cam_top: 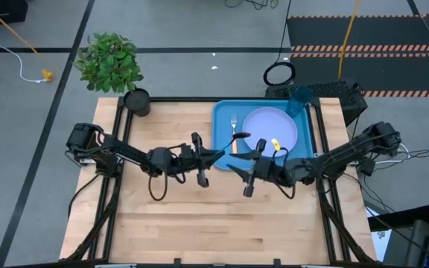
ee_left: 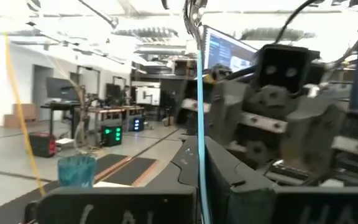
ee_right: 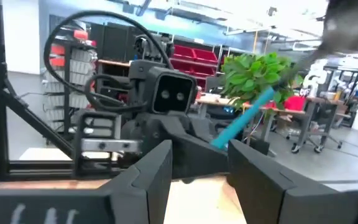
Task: Pick and place plate/cup/fork/spoon on tray
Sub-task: Put the blue spoon on the blue tray to the left of the light orange fork
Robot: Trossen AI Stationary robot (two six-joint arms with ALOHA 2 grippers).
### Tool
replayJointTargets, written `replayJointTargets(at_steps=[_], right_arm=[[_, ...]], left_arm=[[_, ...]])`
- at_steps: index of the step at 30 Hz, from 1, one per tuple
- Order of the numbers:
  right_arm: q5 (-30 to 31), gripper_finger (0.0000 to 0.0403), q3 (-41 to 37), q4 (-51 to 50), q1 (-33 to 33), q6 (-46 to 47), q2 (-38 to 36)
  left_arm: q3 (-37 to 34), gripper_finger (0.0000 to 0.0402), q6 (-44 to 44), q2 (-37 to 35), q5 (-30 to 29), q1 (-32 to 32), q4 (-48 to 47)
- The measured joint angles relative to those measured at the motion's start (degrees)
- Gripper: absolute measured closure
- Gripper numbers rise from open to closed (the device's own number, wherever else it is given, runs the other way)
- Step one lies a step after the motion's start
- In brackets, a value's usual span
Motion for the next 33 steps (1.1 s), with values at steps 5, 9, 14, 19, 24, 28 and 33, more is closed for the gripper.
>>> replayJointTargets(at_steps=[5,9,14,19,24,28,33], right_arm=[[-5.8,0.0256,-2.5,4.9,-2.8,0.1,0.1],[-11.5,0.0273,-4.1,8.5,-4.9,1.8,0.1],[-13.5,0.033,-5.0,11.2,-6.4,3.9,0.1],[-16.5,0.0377,-5.0,11.7,-7.2,4.2,0.1],[-16.4,0.038,-5.0,11.6,-7.5,5.1,0.1],[-16.4,0.037,-5.0,11.6,-7.6,5.2,0.1],[-16.4,0.0396,-5.0,11.6,-7.6,4.8,0.1]], left_arm=[[0.2,0.0394,0.5,0.9,2.3,-0.1,0.4],[0.3,0.0397,0.7,1.4,2.5,-0.1,0.6],[0.3,0.0397,0.9,1.4,2.7,-0.2,0.7],[0.3,0.0395,0.9,1.4,2.8,-0.2,-0.5],[0.3,0.0397,1.0,1.4,2.8,-0.2,-0.8],[0.3,0.0396,1.0,1.4,2.8,-0.2,-0.9],[0.3,0.0395,1.6,1.4,2.8,-0.2,-1.0]])
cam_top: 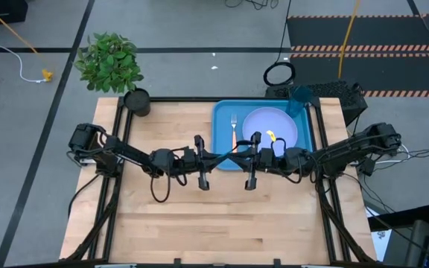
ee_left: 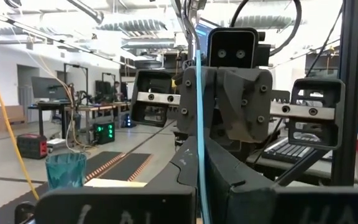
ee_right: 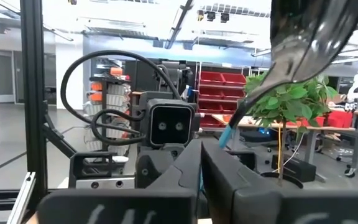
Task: Pick and place plate/cup/fork/spoon on tray
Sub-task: Put the blue spoon on the blue tray to the left of the light orange fork, then put the blue spoon on the blue tray to the left of the brown fork
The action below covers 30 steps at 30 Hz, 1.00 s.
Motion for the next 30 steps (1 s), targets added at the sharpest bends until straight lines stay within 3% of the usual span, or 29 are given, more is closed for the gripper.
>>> replayJointTargets(at_steps=[6,14,19,30], right_arm=[[-0.1,0.0401,0.0,-0.1,-0.8,-0.5,0.0],[0.0,0.0402,0.0,-0.4,-1.5,-1.1,0.0],[0.0,0.0403,0.0,-1.4,-1.5,-2.5,0.0],[0.0,0.0403,0.0,-19.8,-1.4,-2.3,-8.1]], left_arm=[[0.0,0.0395,0.6,0.0,-0.2,0.0,-2.3],[0.0,0.0327,0.5,0.0,-2.1,-0.7,-4.1],[0.0,0.0392,2.6,0.0,-2.7,-1.7,-4.4],[0.0,0.0399,2.1,-0.6,-6.6,-1.7,-8.9]])
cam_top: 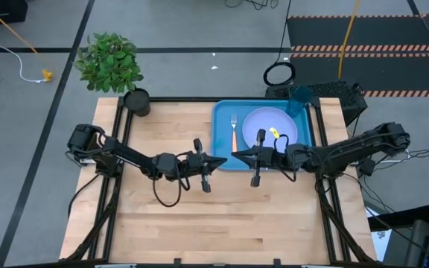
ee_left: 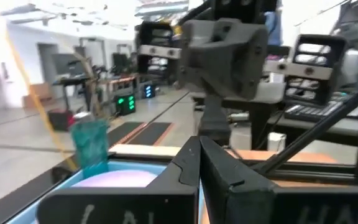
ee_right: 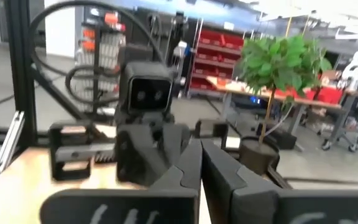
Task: Pick and place plate/cup/fork/spoon on tray
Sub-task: Put the blue spoon on the blue tray to the left of the brown fork
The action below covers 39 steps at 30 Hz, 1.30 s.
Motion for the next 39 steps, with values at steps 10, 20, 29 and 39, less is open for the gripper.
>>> replayJointTargets(at_steps=[10,20,29,39], right_arm=[[0.0,0.0403,0.0,-15.3,-0.8,5.9,-4.3],[0.0,0.0403,0.0,-21.2,-1.6,7.2,-4.3],[-11.0,0.0403,0.0,-24.0,-4.9,5.7,-4.3],[-20.9,0.0403,0.0,-26.9,-9.1,2.2,-4.3]], left_arm=[[0.0,0.0382,-16.8,-14.7,-4.5,2.6,-37.9],[0.0,0.0312,-23.5,-15.3,-4.9,6.3,-66.0],[1.5,0.0298,-12.0,-13.4,3.6,14.3,-80.9],[10.3,0.0297,11.2,-2.7,7.3,17.1,-87.4]])
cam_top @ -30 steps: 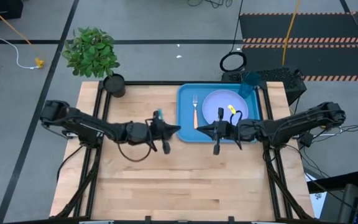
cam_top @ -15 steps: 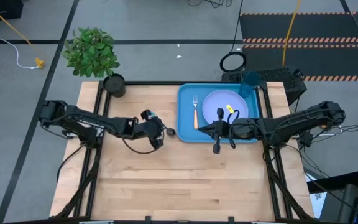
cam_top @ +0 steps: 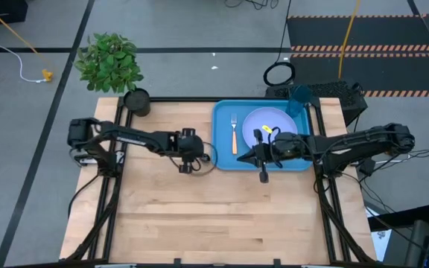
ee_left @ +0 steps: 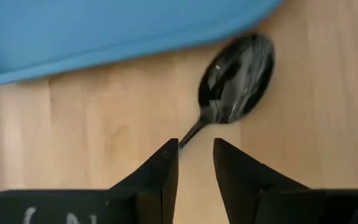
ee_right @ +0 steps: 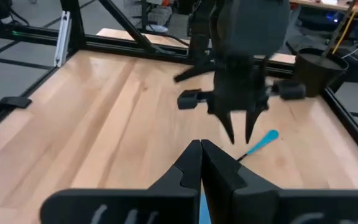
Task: Pick and place plate/cup/fork/spoon on tray
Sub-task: Put the blue spoon on the blue tray to the left of the brown fork
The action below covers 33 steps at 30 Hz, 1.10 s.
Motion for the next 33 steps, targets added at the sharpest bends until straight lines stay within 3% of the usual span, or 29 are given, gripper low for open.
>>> replayJointTargets(at_steps=[7,11,17,26,33], right_arm=[[-0.1,0.0403,0.0,-0.4,-1.8,-3.8,0.0],[-0.2,0.0403,0.0,-0.7,-2.9,-4.4,0.0],[-0.2,0.0403,0.0,-0.9,-4.0,-6.9,0.0],[-0.2,0.0403,0.0,-3.8,-5.1,-6.9,0.0],[0.9,0.0403,0.1,-3.6,-5.1,-7.2,-1.9]], left_arm=[[3.6,0.0297,6.5,5.7,1.6,2.1,-3.2],[3.7,0.0297,8.5,7.0,6.1,4.7,-3.5],[3.7,0.0296,14.1,7.2,6.9,6.4,-3.2],[3.7,0.0223,22.6,7.7,9.1,8.6,-2.2],[3.8,0.0239,24.9,9.2,10.3,8.6,-1.0]])
